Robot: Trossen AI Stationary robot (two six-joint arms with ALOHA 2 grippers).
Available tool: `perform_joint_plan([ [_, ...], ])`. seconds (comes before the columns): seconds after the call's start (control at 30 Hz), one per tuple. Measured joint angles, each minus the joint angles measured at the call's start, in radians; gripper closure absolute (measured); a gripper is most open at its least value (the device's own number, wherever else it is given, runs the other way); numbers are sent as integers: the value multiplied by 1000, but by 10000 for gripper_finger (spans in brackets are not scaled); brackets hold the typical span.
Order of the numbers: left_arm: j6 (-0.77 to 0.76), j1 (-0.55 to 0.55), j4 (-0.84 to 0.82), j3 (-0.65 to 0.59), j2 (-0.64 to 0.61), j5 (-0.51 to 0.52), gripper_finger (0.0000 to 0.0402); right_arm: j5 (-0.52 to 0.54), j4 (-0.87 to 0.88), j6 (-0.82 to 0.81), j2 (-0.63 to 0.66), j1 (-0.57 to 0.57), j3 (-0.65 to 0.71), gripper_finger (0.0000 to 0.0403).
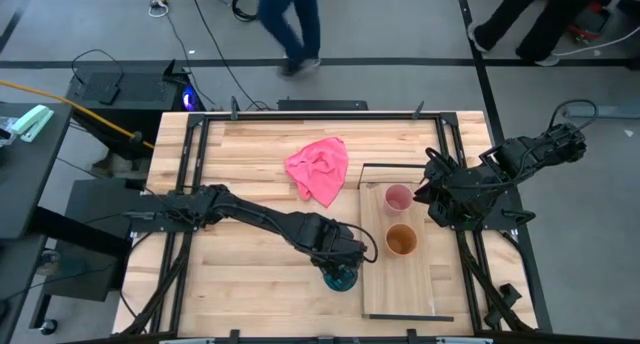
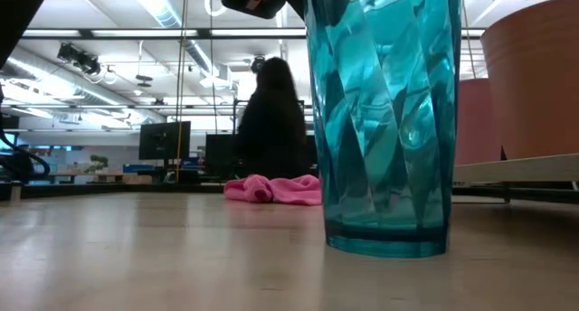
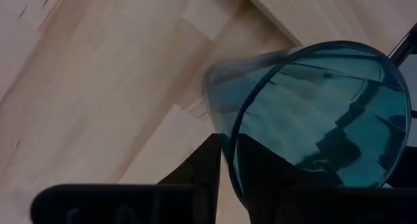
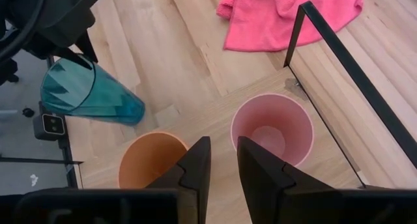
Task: Stack small to large cups/mugs on shelf
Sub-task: Move the blue plastic glass from the bottom left to the bottom center of the table
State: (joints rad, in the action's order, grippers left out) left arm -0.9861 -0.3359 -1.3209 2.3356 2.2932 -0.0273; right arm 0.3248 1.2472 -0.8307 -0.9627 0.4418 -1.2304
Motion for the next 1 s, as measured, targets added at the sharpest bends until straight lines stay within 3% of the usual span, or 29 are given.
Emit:
perform_joint_plan([
  [1.0,3,1,92,10,-12,-25,324,0,0,0,0,0,0,319],
])
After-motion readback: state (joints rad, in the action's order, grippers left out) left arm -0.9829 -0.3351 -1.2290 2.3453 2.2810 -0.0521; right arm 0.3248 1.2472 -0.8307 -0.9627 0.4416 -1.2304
